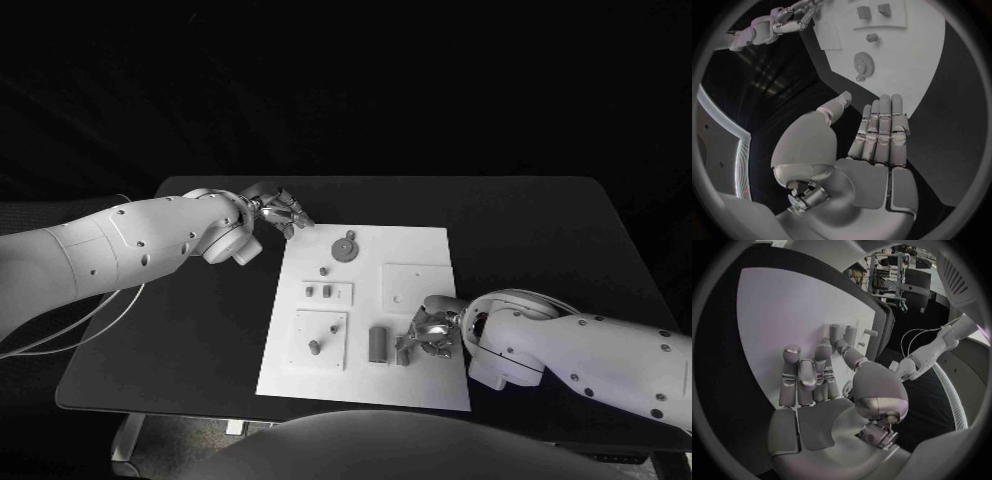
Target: Assemble the parts on the task board
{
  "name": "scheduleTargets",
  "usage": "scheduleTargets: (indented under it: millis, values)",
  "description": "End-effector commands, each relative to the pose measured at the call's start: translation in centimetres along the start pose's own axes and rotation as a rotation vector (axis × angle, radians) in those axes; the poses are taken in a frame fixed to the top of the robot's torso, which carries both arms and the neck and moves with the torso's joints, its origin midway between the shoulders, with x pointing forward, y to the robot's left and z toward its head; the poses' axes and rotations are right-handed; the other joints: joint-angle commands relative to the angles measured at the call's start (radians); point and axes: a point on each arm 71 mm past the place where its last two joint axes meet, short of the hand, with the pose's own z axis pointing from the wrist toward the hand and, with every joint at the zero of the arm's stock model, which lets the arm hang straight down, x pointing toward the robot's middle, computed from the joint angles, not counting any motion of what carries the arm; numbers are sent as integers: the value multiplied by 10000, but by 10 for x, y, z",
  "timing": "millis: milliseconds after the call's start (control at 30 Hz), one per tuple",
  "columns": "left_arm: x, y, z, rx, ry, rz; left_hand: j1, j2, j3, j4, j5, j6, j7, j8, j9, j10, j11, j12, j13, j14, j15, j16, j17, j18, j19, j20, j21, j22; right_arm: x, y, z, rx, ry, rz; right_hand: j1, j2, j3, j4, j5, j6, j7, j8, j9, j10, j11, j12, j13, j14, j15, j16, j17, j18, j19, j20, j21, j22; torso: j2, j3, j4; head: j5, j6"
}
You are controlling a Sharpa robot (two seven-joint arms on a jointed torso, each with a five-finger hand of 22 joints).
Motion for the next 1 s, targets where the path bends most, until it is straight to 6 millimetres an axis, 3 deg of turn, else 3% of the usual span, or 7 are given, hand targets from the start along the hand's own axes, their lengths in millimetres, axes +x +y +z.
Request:
scheduleTargets:
  millis: [33, 733, 1000]
  values:
    - [1, -2, 0, 74, 126, 21, 23, 38, -67, 20, -31, -39, 13, -47, 15, -36, 23, 64, -12, 94, -9, -53, 13, 165, 59, 4, -43, 14, 0, -3, 1, 153, -30, -12, 1, -22, -38, -1, 43, 31, 29, 21, -20, 35, -39, 43, -14, 13, -37, 44, -30, 180, 3, -78, 33, 101, -3, -5, 5, -1, 2]
    - [1, -2, 0, 61, 117, 22, 24, 43, -70, 22, -31, -40, 12, -48, 15, -37, 22, 69, -15, 96, -10, -61, 24, 166, 60, 3, -48, 16, -2, -3, 2, -148, -162, -90, -495, -372, -46, 155, 43, 18, 49, -37, -68, 11, -20, -4, -53, -57, -84, -27, -186, 180, 58, -98, -44, 24, -4, 3, -2, 0, 2]
    - [0, -1, 0, 51, 108, 21, 22, 43, -72, 24, -31, -40, 13, -48, 15, -37, 22, 70, -16, 97, -10, -64, 28, 165, 61, 3, -49, 17, 3, -1, -7, -1035, 207, -826, -431, -1326, 126, 204, 43, 66, 29, -32, -71, 45, -40, 12, -59, 5, -118, -37, -156, 180, 151, -159, -62, -13, -4, 5, 0, 8, 2]
